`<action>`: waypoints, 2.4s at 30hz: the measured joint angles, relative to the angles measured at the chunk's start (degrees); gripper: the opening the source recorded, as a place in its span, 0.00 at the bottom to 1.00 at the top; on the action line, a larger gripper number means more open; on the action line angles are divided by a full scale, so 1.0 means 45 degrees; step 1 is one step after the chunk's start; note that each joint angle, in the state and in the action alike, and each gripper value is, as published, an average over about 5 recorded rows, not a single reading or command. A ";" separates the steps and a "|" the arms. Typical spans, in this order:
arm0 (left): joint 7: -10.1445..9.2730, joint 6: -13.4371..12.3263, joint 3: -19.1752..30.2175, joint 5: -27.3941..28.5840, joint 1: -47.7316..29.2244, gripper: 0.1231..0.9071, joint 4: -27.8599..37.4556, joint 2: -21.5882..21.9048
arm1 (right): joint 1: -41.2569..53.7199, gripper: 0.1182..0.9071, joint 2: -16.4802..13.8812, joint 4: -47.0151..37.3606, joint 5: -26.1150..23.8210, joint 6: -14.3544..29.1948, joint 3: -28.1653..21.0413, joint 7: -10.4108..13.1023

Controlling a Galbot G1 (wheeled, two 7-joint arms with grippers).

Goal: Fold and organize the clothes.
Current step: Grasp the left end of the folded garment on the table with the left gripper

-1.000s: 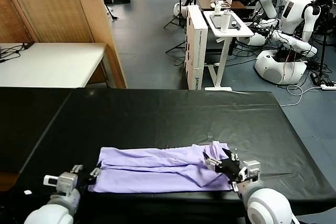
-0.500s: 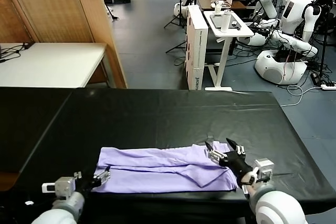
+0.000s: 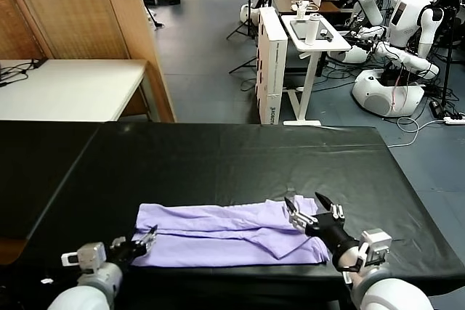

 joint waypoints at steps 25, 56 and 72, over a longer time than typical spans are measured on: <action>0.0669 -0.0725 -0.1080 0.3048 -0.0371 0.03 0.0812 0.0951 | -0.0157 1.00 0.0064 0.0201 0.0009 0.0002 0.0176 0.0010; 0.0665 -0.0722 -0.1067 0.3311 -0.0832 1.00 0.1762 0.1048 | -0.0528 1.00 0.0252 0.0418 -0.0032 -0.0031 0.0205 0.0009; 0.0733 0.0074 -0.1050 0.1968 -0.0767 0.69 0.1532 0.1066 | -0.0617 1.00 0.0306 0.0523 -0.0102 -0.0040 0.0209 0.0013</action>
